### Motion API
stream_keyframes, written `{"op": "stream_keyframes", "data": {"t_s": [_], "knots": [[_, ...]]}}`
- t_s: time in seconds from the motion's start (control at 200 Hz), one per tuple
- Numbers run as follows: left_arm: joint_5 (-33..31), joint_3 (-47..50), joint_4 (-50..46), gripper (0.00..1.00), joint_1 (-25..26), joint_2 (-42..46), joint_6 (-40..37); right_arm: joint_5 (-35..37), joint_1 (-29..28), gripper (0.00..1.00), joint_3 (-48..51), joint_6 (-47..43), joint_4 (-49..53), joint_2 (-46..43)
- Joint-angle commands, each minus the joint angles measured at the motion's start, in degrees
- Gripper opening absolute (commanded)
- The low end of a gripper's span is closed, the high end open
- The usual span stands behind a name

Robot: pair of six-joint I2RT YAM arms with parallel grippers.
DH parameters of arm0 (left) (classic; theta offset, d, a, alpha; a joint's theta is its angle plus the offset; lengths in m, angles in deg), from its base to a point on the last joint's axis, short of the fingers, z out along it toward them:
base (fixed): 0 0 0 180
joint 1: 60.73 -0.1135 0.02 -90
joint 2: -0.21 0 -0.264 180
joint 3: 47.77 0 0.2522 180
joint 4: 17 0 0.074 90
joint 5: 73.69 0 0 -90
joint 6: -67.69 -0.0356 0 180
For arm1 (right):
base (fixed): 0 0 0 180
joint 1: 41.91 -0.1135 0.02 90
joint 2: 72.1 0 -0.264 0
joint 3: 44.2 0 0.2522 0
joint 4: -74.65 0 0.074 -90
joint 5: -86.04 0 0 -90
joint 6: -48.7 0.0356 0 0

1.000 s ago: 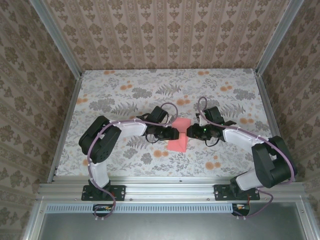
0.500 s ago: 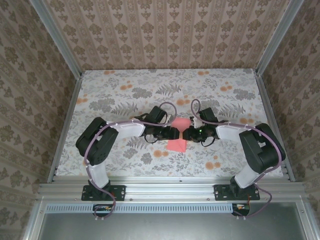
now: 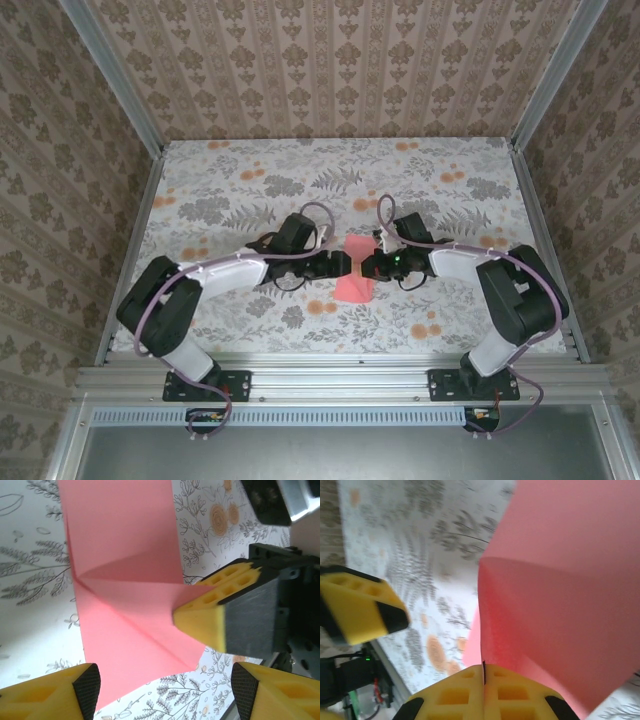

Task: Fold a paper plane with a square sheet of paper (pick it up from the middle)
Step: Turn over the paper at the center of the table.

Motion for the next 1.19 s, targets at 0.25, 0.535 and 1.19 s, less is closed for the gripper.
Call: {"op": "stream_keyframes", "data": {"t_s": [0.25, 0.535, 1.19], "knots": [[-2.1, 9.6, 17.5, 0.72, -1.0, 11.1, 16.4, -10.7, 1.0, 0.00, 3.8, 14.0, -15.8, -8.9], [-4.2, 11.3, 25.0, 0.71, -0.9, 11.2, 20.5, -12.1, 1.2, 0.00, 4.7, 19.9, -21.5, -12.5], [-2.5, 8.7, 36.3, 0.63, 0.3, 7.1, 26.2, -13.2, 1.3, 0.00, 5.6, 27.4, -31.1, -12.5]]}}
